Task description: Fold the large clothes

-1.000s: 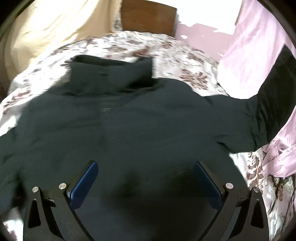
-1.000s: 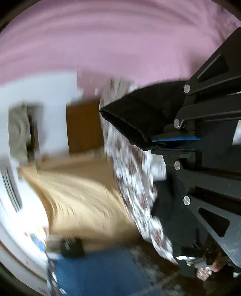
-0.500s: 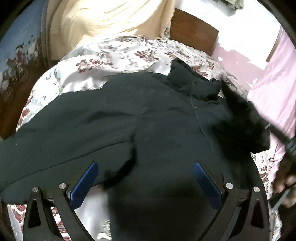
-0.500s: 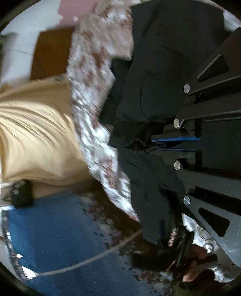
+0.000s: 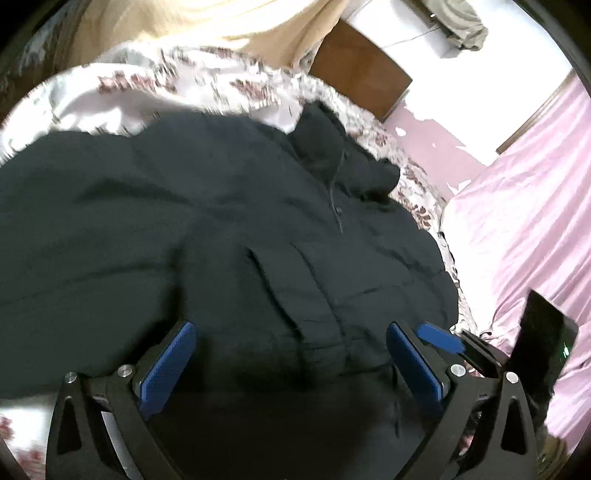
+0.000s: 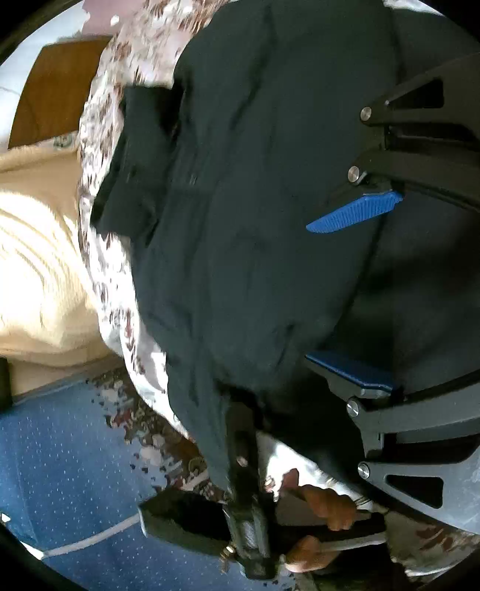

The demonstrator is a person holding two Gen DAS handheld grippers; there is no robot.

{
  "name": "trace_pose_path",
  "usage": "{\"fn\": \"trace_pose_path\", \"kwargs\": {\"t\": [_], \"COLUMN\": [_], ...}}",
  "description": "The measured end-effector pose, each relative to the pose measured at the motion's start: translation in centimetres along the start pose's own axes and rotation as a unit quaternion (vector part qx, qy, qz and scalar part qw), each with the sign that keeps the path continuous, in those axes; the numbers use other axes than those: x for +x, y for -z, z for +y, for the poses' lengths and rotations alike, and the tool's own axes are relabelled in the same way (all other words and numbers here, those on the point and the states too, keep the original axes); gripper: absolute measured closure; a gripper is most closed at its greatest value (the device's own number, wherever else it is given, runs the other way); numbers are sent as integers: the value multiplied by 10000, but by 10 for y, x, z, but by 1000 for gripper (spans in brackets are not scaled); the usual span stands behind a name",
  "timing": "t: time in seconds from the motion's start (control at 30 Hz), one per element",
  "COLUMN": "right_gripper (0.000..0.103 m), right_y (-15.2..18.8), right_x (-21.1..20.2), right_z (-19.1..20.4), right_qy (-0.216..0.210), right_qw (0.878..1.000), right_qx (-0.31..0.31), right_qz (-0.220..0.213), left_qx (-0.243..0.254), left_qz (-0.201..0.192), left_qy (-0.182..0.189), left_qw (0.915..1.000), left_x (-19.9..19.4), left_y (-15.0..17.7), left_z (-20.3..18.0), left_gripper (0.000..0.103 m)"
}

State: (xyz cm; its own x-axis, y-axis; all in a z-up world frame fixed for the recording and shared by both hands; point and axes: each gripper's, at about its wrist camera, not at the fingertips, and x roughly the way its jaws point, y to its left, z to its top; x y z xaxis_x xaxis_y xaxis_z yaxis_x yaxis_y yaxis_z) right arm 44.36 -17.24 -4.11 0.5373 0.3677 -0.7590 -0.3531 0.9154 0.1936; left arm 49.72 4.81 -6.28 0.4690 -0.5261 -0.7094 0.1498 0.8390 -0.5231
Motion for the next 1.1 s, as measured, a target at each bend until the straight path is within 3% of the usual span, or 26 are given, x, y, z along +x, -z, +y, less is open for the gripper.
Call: {"fn": "trace_pose_path", "kwargs": {"t": [0.03,0.1,0.13,0.17,0.2,0.23,0.27,0.37,0.53,0.6,0.77,0.93,1.0,1.1], "right_gripper": [39,38,38,38,38,38,38,38,38,38,38,28,27,25], "right_y": [5,12,14,18,23,28,29,32,17,11,6,8,9,8], "right_x": [-9,-24,-29,-35,-41,-50,-54,-77,-86,-72,-14,16,17,2], "right_z": [-9,-28,-36,-46,-57,-71,-79,-116,-176,-195,-230,-233,-237,-234], "right_qy": [73,273,355,449,582,792,907,1447,2235,2300,2283,2498,2455,2470], "right_qw": [10000,9995,9992,9987,9978,9961,9951,9871,9665,9632,9621,9573,9566,9541], "right_qx": [33,130,185,253,321,382,400,597,1020,1207,1491,1435,1554,1695], "right_qz": [5,4,8,16,18,-23,-55,-328,-737,-692,0,231,220,-35], "left_qx": [-26,-62,-87,-71,31,163,305,686,1061,1102,1190,1124,1056,767], "left_qz": [86,279,411,439,254,106,-99,-614,-1316,-1156,-687,-573,-589,-554], "left_qy": [-63,-170,-328,-501,-695,-795,-839,-992,-1662,-1966,-2620,-2697,-2578,-2326], "left_qw": [9999,9994,9986,9978,9973,9966,9960,9908,9715,9674,9552,9547,9586,9680], "left_x": [9,27,37,43,45,43,39,20,-11,-5,28,41,37,24], "left_y": [0,2,3,3,4,5,4,-1,-12,-16,-10,-4,-5,-6], "left_z": [-3,-11,-14,-18,-25,-31,-38,-56,-68,-60,-32,-20,-18,-9], "left_gripper": [3,33,57,64,70,89,92,97,97,97,97,95,93,78]}}
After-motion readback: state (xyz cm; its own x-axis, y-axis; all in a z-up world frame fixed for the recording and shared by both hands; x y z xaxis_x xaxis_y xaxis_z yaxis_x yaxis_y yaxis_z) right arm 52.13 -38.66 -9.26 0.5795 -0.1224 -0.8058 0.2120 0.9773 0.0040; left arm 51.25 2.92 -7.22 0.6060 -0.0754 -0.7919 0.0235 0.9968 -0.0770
